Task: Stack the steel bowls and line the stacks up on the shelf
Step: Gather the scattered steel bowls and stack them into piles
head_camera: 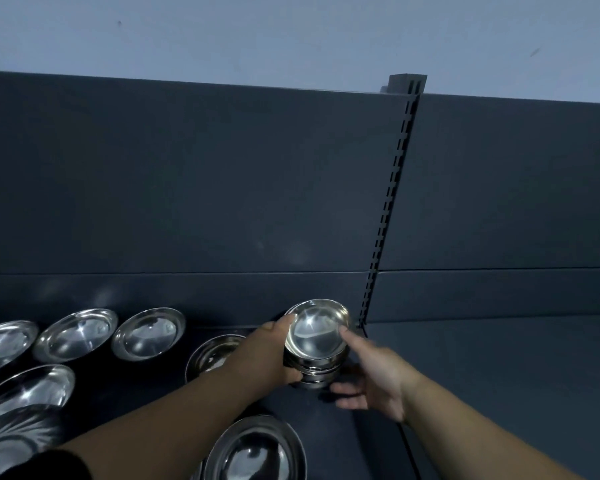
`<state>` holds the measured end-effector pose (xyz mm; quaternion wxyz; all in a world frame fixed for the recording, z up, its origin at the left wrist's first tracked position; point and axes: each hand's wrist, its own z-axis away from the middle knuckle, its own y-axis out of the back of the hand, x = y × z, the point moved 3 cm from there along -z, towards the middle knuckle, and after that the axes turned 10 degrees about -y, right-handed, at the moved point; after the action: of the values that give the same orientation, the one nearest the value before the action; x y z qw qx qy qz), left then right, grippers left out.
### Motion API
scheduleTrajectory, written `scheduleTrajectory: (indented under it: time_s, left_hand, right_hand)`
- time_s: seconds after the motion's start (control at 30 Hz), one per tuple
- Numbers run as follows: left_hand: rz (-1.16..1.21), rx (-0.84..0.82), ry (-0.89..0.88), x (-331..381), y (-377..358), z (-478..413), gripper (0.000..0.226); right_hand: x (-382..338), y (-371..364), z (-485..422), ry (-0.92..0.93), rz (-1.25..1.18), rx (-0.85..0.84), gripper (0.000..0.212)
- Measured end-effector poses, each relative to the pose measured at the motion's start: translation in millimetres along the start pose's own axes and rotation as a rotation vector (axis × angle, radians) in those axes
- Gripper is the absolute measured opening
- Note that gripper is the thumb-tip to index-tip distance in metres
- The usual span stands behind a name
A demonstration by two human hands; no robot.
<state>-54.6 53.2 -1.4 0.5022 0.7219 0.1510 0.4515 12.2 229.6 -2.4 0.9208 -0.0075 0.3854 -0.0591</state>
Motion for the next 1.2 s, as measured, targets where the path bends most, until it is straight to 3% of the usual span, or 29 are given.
scheduleTrajectory:
  time_s: [0.23, 0.47, 0.57, 0.7, 0.8, 1.03, 1.2]
  left_hand:
    - [0.089, 0.109, -0.006, 10.7, -16.8, -28.3, 0.096]
    - [0.078, 0.213, 0.022, 21.4, -20.3, -40.1, 0.088]
    - [0.04, 0.223, 0.063, 24.0, -21.3, -31.1, 0.086]
    - [-0.067, 0.218, 0.138, 31.1, -19.3, -3.2, 0.082]
    - [-0.142, 0.217, 0.192, 32.0, -16.6, 21.7, 0.077]
    - [-0.173, 0.349, 0.267, 20.6, 14.0, 96.5, 0.051]
    - [-0.233, 0.381, 0.387, -4.0, 41.0, 157.7, 0.046]
  right_hand:
    - [-13.8, 24.0, -16.4, 0.094, 0.027, 0.059, 0.045]
    - [-28.1, 49.1, -27.8, 0.203, 0.167, 0.054, 0.07]
    - [-22.5, 55.5, -24.5, 0.287, 0.397, 0.093, 0.074]
    - [-2.9, 59.8, -19.7, 0.327, 0.952, 0.277, 0.069]
    - [9.8, 48.2, -11.4, 0.332, 1.176, 0.278, 0.066]
    - [24.6, -3.2, 17.1, 0.462, 1.12, 0.2, 0.053]
    - [44.0, -39.3, 31.4, 0.42, 1.054, 0.149, 0.056]
